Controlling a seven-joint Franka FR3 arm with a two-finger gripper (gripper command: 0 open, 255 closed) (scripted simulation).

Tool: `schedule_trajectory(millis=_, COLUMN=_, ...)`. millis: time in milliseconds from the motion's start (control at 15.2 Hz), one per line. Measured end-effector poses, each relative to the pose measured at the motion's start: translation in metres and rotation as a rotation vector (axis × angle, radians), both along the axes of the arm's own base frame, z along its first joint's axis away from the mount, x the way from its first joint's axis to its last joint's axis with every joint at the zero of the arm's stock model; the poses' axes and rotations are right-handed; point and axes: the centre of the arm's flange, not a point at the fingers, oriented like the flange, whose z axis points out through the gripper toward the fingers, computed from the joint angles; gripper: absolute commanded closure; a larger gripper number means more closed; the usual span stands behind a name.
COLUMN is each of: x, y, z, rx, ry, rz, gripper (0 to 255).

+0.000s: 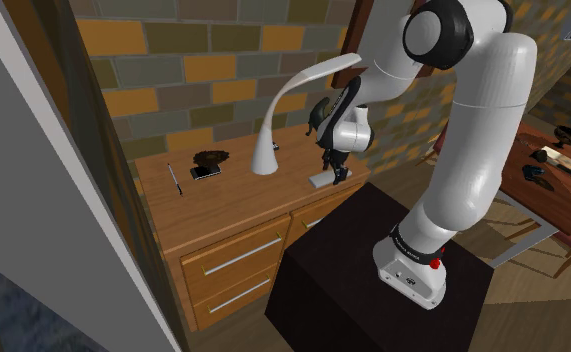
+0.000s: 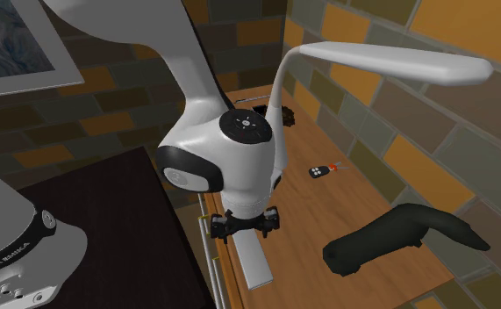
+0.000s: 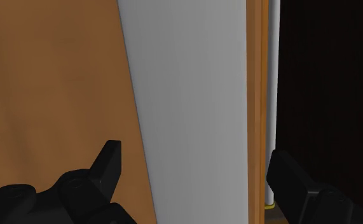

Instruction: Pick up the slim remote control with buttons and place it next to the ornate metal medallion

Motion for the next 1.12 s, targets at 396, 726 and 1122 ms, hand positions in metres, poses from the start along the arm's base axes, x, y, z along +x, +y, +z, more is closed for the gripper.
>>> schedule_trajectory(millis=396, x=0.0, y=0.0, z=0.0, rx=0.001, ry=0.0, rz=0.0, gripper=255)
schedule_trajectory(millis=726, x=0.0, y=0.0, z=0.0, rx=0.0, ry=0.0, rz=0.0, gripper=255)
schedule_trajectory(millis=1122, x=0.0, y=0.001, z=0.02, rx=0.0, ry=0.0, rz=0.0, gripper=255)
